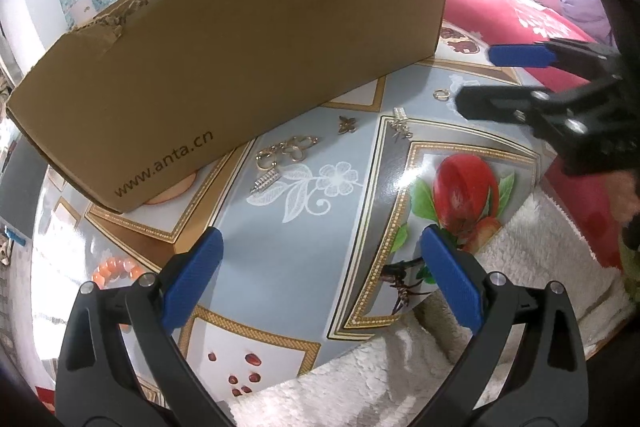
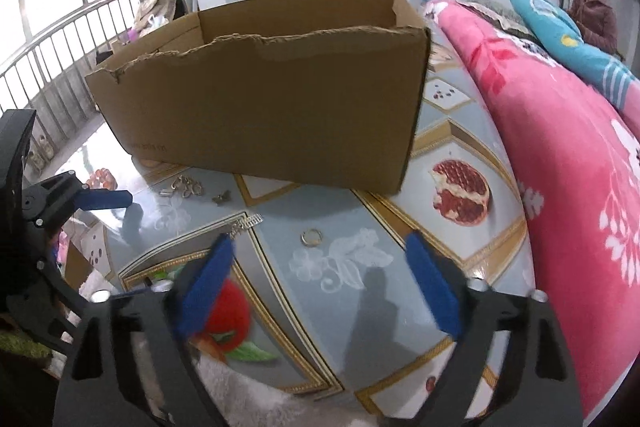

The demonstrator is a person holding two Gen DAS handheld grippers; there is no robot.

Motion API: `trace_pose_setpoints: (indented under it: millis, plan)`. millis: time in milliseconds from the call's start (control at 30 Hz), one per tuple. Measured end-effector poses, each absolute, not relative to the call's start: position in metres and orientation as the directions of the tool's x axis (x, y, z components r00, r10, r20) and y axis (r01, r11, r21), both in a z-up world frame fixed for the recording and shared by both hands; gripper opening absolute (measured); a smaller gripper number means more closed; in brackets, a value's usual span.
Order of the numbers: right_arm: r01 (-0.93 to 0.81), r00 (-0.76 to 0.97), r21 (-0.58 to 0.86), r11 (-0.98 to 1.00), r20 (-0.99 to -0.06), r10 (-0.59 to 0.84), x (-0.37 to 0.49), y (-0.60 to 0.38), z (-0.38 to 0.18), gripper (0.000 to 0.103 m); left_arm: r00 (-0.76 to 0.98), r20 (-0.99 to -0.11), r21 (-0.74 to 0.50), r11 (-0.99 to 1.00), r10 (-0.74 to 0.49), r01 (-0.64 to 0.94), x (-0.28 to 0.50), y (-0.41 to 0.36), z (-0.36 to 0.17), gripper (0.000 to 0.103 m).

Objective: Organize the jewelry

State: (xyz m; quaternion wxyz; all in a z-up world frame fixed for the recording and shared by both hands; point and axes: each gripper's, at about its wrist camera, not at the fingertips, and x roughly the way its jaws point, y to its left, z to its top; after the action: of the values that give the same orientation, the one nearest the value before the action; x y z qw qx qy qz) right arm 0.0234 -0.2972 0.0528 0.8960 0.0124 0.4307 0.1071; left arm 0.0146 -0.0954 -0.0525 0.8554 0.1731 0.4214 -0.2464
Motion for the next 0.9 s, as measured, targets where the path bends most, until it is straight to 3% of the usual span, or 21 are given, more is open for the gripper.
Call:
trace_pose_setpoints:
  millis: [200,300,567,900]
  plan:
    - [-0.189,0.603,0.096,0.977,-0.774,0.193,0.031,-0.289,0.049,0.042,0.524,-0.803,0.087,0.815,-0.282,0.573,0.015,-0.095,-0.052,0.096]
    - [-0.174,0.598,0.116,0.978,-0.776,0.199,0.032,-0.291,0.048,0.032,0.525,-0.802,0.087,0.815,-0.284,0.573,0.015,-0.095,-0.052,0.096]
    - [-0.161,0.577,0.113,0.98,-0.795,0.186,0.035,-0.287,0.037,0.017,0.527,-0.798,0.086,0.811,-0.291,0.578,0.015,-0.093,-0.052,0.096]
    - [-0.158,0.588,0.119,0.98,-0.787,0.19,0.037,-0.287,0.035,0.012,0.529,-0.797,0.088,0.812,-0.29,0.578,0.015,-0.093,-0.052,0.096]
